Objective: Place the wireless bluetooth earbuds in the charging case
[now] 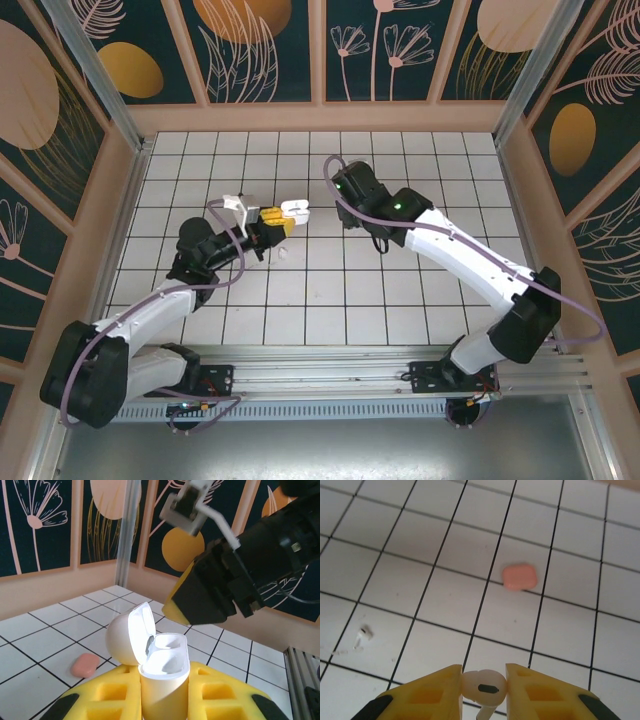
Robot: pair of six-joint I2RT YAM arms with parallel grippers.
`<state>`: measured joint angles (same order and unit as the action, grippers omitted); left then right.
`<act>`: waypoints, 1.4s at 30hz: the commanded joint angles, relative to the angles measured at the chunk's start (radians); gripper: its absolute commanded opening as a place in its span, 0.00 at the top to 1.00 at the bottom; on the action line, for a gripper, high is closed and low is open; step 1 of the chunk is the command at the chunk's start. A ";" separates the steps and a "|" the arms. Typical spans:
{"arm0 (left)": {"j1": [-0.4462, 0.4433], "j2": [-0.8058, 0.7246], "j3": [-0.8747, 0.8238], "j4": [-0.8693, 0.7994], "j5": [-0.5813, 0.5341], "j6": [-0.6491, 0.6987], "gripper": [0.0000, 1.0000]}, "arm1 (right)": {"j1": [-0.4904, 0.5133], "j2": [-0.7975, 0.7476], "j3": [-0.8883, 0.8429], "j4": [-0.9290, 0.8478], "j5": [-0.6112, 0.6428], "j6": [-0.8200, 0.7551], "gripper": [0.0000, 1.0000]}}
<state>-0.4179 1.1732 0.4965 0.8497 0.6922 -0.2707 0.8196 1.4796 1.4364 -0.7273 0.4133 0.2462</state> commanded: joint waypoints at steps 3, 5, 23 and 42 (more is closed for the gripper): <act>-0.047 0.068 0.065 0.087 -0.083 -0.059 1.00 | 0.028 -0.061 0.052 0.069 0.084 0.017 0.75; -0.068 0.102 0.092 0.077 -0.114 -0.071 1.00 | 0.029 -0.080 0.035 0.102 0.079 0.014 0.75; -0.165 0.250 0.242 0.081 -0.138 -0.197 1.00 | 0.036 -0.136 -0.054 0.262 -0.026 -0.043 0.74; -0.175 0.262 0.256 0.088 -0.118 -0.232 1.00 | 0.053 -0.105 -0.052 0.299 -0.072 -0.052 0.74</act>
<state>-0.5850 1.4254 0.7204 0.8867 0.5522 -0.4847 0.8619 1.3624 1.3777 -0.4572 0.3569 0.2146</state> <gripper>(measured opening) 0.175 0.264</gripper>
